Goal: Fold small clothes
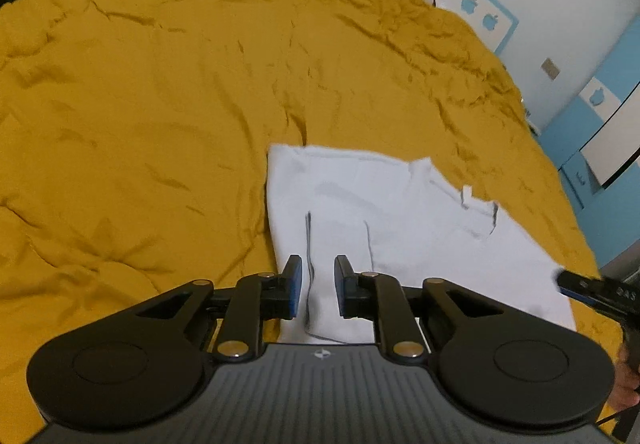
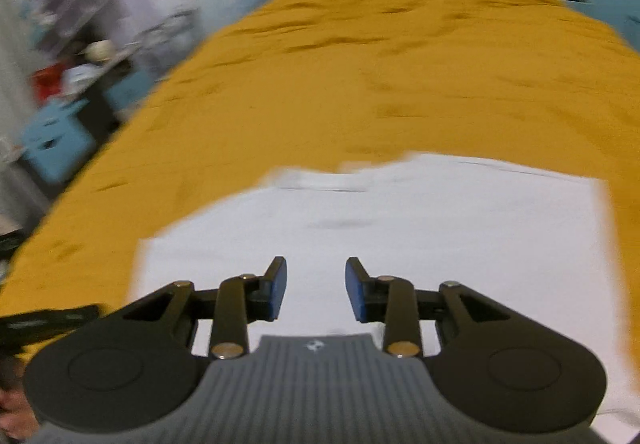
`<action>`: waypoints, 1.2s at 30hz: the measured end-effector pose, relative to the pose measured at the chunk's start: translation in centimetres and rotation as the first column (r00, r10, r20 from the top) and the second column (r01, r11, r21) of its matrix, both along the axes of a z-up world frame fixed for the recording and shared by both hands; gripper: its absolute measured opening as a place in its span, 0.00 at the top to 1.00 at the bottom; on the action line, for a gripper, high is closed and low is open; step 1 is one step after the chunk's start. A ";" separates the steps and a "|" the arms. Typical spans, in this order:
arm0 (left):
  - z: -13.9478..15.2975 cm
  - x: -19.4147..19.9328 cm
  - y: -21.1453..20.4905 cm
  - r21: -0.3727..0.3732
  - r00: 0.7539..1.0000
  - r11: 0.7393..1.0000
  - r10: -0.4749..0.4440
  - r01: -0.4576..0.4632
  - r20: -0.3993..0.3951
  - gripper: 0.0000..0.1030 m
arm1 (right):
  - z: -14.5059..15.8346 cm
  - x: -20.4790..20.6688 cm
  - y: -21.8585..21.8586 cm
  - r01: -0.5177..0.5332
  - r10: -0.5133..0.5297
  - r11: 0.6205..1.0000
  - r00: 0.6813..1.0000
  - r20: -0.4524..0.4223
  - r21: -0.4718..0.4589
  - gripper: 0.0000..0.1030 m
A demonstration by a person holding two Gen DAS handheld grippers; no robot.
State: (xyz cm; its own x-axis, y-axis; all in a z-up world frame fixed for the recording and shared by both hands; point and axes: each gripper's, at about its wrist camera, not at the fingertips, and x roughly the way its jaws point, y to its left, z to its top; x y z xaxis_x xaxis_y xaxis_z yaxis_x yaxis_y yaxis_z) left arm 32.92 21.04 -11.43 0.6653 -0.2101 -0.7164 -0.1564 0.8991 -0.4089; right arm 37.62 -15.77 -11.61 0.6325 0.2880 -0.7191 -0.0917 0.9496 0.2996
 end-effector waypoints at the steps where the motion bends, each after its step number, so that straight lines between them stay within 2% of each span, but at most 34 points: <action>1: -0.3 0.2 -0.4 0.005 1.000 1.000 -0.005 0.005 -0.007 0.82 | -0.5 -0.1 -2.4 0.052 -0.052 0.998 0.999 -0.010 -0.024 0.72; 5: -1.1 0.7 -2.2 0.077 0.999 0.996 -0.044 0.045 -0.020 0.82 | -2.1 -2.1 -10.8 0.208 -0.211 0.974 0.977 -0.030 -0.090 0.71; 10: -2.8 0.6 -3.3 0.148 0.997 0.987 -0.047 0.055 -0.055 0.82 | -4.4 -5.6 -16.9 0.259 -0.265 0.962 0.961 -0.075 -0.081 0.63; 13: -3.4 0.3 -3.6 0.165 0.998 0.985 -0.033 0.041 -0.055 0.80 | -6.5 -5.6 -17.4 0.243 -0.243 0.970 0.963 -0.115 -0.016 0.62; 14: -3.4 0.2 -3.8 0.178 0.998 0.983 -0.029 0.039 -0.056 0.80 | -6.9 -6.0 -17.8 0.237 -0.234 0.971 0.965 -0.120 0.011 0.75; 15: -3.2 0.2 -3.9 0.189 0.998 0.981 -0.028 0.039 -0.058 0.80 | -7.3 -6.0 -17.9 0.231 -0.227 0.973 0.966 -0.120 0.024 0.94; 16: -3.0 0.2 -4.0 0.195 0.998 0.980 -0.029 0.040 -0.058 0.86 | -7.4 -5.8 -17.7 0.220 -0.217 0.975 0.969 -0.120 0.017 0.94; 18: -2.7 0.2 -4.1 0.218 0.997 0.975 -0.035 0.049 -0.065 0.89 | -6.6 -6.1 -17.7 0.204 -0.203 0.979 0.977 -0.065 0.000 0.99; 21: -3.0 0.4 -4.6 0.258 0.995 0.964 -0.049 0.070 -0.085 0.90 | -5.4 -6.5 -17.7 0.216 -0.217 0.976 0.976 -0.033 -0.010 1.00; 24: -4.1 0.6 -5.3 0.326 0.992 0.940 -0.071 0.102 -0.104 0.87 | -7.8 -5.6 -17.8 0.250 -0.250 0.968 0.962 -0.115 -0.011 1.00; 26: -4.4 0.5 -5.4 0.336 0.992 0.936 -0.071 0.103 -0.106 0.87 | -8.9 -5.5 -17.5 0.256 -0.257 0.966 0.959 -0.119 -0.022 1.00; 29: -3.7 0.5 -4.9 0.335 0.991 0.938 -0.049 0.088 -0.121 0.87 | -9.0 -5.2 -17.2 0.271 -0.272 0.962 0.954 -0.125 -0.032 1.00; 32: -2.8 -0.2 -4.4 0.393 0.991 0.917 -0.019 0.070 -0.131 0.86 | -8.0 -5.3 -17.1 0.268 -0.273 0.962 0.953 -0.131 -0.056 0.99; 36: -1.2 -2.1 -2.4 0.329 0.996 0.943 -0.013 0.043 -0.092 0.86 | -6.0 -6.7 -16.8 0.239 -0.253 0.962 0.962 -0.098 -0.135 0.97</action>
State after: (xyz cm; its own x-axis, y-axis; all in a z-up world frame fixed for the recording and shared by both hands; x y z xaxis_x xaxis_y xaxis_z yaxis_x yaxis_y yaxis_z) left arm 30.78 18.67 -12.68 0.5939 0.0307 -0.8039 -0.1512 0.9857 -0.0741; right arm 30.87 -32.61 -17.56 0.5852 0.0403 -0.8099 0.1773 0.9682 0.1763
